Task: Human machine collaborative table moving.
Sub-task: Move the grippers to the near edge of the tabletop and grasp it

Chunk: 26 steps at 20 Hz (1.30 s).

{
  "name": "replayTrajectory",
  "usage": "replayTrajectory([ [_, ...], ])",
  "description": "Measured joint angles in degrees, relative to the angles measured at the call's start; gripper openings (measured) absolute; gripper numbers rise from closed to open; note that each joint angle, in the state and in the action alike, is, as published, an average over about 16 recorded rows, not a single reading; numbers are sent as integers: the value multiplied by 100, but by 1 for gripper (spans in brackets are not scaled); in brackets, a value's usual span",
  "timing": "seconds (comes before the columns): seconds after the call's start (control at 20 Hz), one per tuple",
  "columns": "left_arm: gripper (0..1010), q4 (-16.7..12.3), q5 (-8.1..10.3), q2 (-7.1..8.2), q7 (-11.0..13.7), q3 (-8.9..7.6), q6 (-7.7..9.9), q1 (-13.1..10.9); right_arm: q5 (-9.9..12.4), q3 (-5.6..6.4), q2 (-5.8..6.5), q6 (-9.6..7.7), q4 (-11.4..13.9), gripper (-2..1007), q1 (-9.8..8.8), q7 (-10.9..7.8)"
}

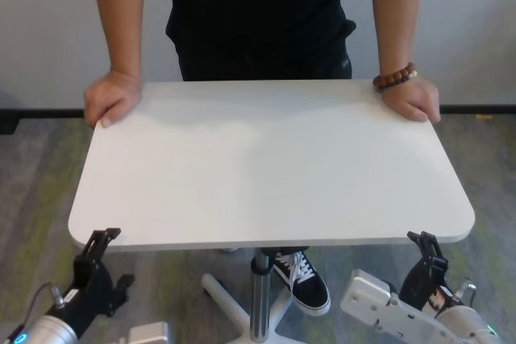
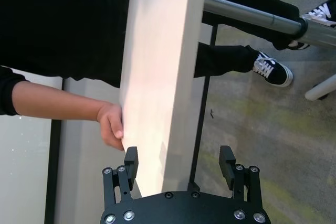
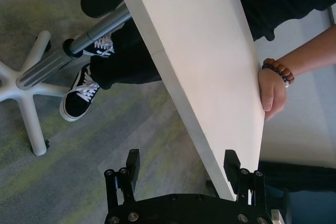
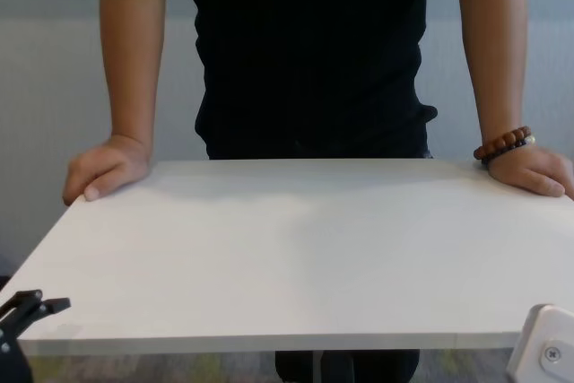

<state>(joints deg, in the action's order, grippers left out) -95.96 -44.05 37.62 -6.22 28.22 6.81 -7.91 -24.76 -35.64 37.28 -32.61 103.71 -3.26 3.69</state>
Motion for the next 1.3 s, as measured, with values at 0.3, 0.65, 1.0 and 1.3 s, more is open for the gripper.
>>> replayTrajectory([
  [0.3,1000,95,-112,-193,21,21,-24,125,-51,68,-32,18,-43,1000,-5,-57],
  [0.65,1000,368,-224,-489,36,67,-129,342,-102,169,-66,77,-68,1000,-51,-72],
  [1.0,1000,802,-320,-833,73,124,-237,623,-184,247,-109,124,-84,1000,-89,-89],
  [1.3,1000,1145,-376,-1074,89,118,-314,823,-264,277,-164,158,-123,1000,-79,-155],
])
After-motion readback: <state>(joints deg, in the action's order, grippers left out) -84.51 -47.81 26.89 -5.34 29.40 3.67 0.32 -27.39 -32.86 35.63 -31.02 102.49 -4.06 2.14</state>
